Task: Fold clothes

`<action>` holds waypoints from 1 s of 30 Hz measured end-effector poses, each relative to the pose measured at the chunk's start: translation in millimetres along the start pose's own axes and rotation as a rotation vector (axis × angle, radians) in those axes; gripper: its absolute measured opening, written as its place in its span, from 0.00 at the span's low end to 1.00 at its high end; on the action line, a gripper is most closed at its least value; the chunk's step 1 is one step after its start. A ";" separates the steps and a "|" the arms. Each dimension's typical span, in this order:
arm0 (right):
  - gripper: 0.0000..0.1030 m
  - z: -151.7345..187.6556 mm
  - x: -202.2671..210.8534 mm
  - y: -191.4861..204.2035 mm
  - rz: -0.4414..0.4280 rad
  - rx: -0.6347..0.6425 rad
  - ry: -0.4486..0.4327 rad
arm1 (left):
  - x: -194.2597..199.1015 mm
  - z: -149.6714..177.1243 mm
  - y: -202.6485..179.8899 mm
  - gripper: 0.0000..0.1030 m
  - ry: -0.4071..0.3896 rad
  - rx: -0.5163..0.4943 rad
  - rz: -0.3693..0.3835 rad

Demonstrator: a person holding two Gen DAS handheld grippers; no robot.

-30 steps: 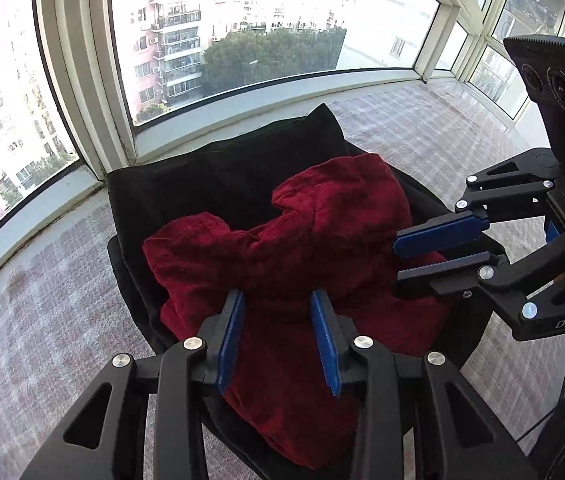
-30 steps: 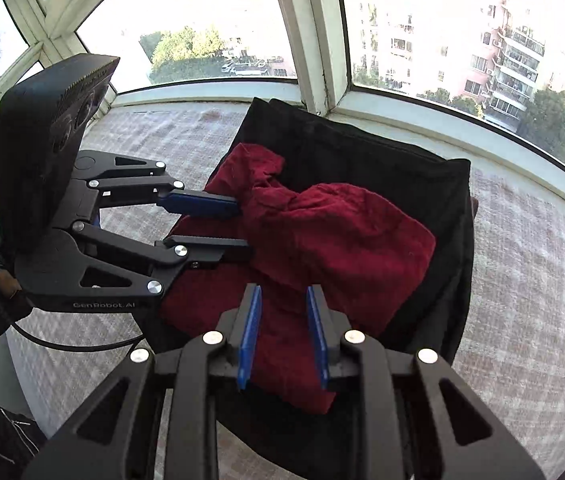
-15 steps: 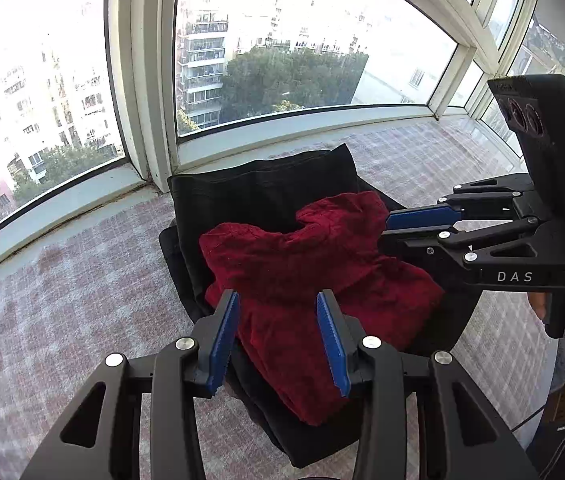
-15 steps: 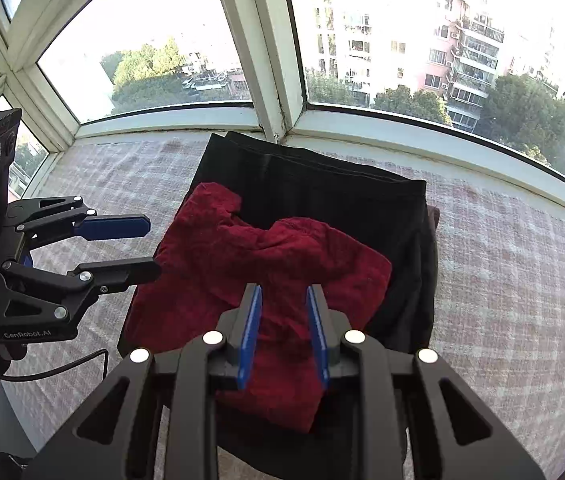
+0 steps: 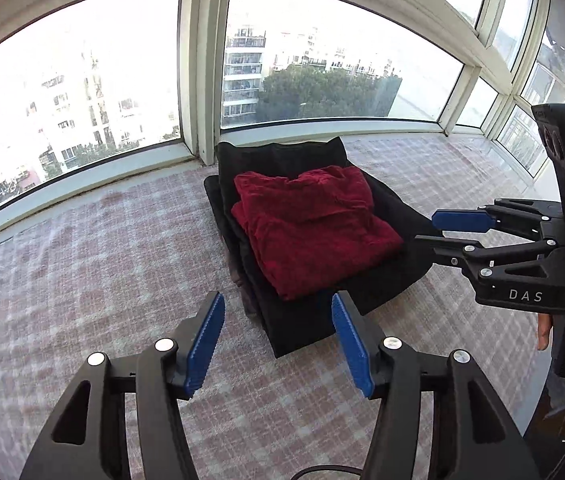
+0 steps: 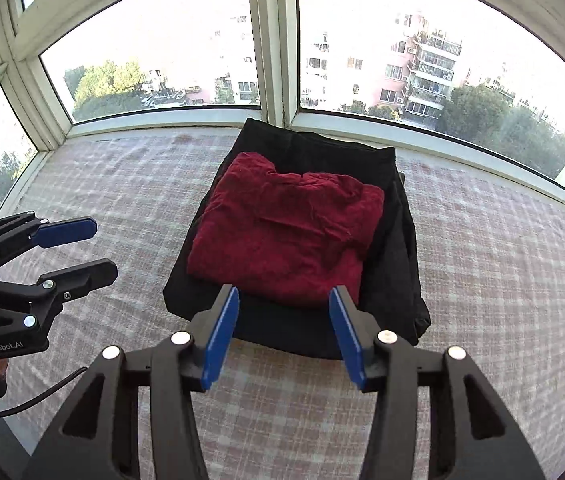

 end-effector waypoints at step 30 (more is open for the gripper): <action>0.63 111.5 181.7 278.8 0.157 -0.121 -0.210 | 280.5 174.5 75.7 0.75 -0.185 -0.002 -0.141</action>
Point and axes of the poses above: each gripper's, at about its wrist camera, not at the fingertips, and x roughly against the way its jaws point, y to its left, z to its underside, the point moved 6 cm from there along -x, roughly the way its jaws point, and after that the axes turned 1 degree about x, right-handed, at the moved point
